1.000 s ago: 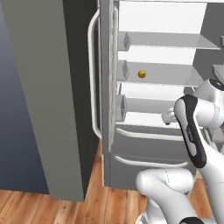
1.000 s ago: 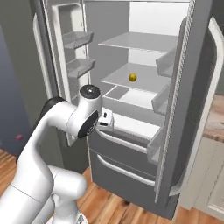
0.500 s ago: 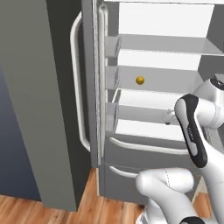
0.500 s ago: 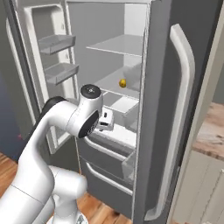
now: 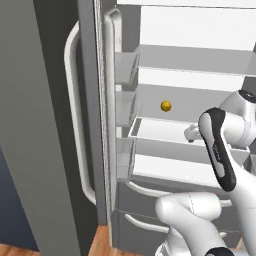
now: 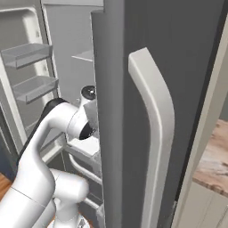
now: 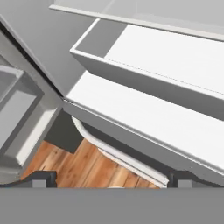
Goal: Take the cheese, chicken drumstick, and lemon from the fridge and place them on the plate on the dining counter to create an appetizer plate.
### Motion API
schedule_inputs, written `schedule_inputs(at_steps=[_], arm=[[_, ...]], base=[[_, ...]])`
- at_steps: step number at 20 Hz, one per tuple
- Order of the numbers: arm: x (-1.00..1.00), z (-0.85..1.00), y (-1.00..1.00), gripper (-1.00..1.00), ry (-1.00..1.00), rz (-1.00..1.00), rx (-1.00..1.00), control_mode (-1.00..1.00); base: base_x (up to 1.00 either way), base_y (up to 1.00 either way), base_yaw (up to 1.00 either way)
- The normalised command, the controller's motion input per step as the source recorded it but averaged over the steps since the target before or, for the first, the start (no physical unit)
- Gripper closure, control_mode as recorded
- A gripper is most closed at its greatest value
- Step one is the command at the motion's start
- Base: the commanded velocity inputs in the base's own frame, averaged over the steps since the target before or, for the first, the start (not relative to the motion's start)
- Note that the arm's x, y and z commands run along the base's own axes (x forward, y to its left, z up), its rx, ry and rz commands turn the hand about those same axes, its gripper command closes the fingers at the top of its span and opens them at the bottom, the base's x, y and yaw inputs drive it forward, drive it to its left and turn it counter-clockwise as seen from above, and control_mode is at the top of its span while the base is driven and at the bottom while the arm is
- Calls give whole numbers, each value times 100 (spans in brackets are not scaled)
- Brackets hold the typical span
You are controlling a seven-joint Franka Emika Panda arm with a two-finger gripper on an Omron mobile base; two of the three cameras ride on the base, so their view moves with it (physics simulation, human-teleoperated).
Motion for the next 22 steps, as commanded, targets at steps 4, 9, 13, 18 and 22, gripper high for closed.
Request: schedule_inputs(at_steps=[4, 9, 13, 18, 22], arm=[[0, 0, 0, -100, 0, 0, 0, 100], [0, 0, 0, -100, 0, 0, 0, 100], [0, 0, 0, -100, 0, 0, 0, 100], [0, 0, 0, -100, 0, 0, 0, 100], [0, 0, 0, -100, 0, 0, 0, 100]], base=[[62, 0, 4], [73, 5, 0], [65, 15, 0], [53, 24, -2], [48, 25, -7]])
